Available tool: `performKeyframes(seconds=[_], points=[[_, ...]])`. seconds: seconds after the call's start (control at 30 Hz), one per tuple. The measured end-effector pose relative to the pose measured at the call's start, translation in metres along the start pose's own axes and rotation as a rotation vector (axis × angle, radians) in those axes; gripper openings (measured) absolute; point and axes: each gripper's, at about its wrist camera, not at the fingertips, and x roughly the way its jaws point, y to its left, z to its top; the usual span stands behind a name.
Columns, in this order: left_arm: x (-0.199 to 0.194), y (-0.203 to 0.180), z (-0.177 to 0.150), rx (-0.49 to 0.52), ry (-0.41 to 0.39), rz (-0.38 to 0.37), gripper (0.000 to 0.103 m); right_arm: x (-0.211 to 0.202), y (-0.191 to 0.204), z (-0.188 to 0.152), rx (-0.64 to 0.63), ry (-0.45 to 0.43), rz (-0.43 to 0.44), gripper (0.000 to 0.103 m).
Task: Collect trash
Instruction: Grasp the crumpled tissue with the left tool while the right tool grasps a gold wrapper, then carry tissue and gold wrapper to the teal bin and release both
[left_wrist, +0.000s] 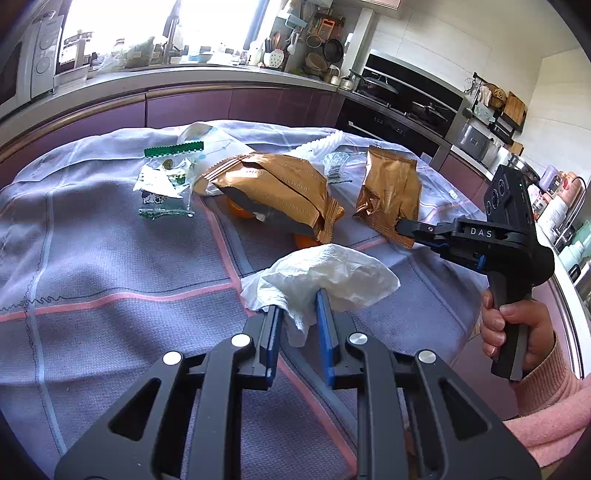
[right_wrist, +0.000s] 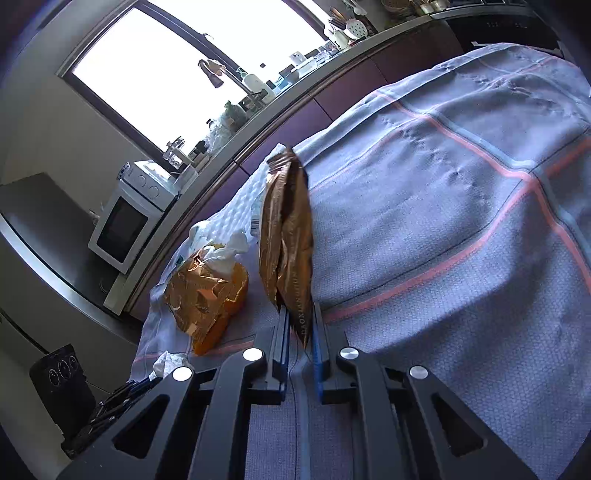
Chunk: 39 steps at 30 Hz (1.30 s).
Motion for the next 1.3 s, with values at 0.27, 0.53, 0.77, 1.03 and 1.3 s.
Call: performKeyframes(seconds=[0.27,0.53,0.77,1.03,1.3], points=[[-0.024,0.009,-0.005,-0.014,-0.045,0.019,0.017,-0.021,0.022,0.0,-0.092,-0.044,-0.008,0.004],[-0.06,0.031,-0.009,-0.052,-0.102,0.067,0.017,-0.03,0.069,-0.002,-0.238,-0.07,0.059,0.004],[-0.1,0.046,-0.02,-0.088,-0.16,0.124,0.017,-0.011,0.113,-0.014,-0.343,-0.01,0.156,0.004],[-0.147,0.08,-0.034,-0.161,-0.221,0.217,0.017,0.031,0.176,-0.032,-0.472,0.104,0.286,0.004],[-0.207,0.126,-0.054,-0.264,-0.295,0.368,0.017,0.07,0.252,-0.053,-0.617,0.203,0.403,0.004]])
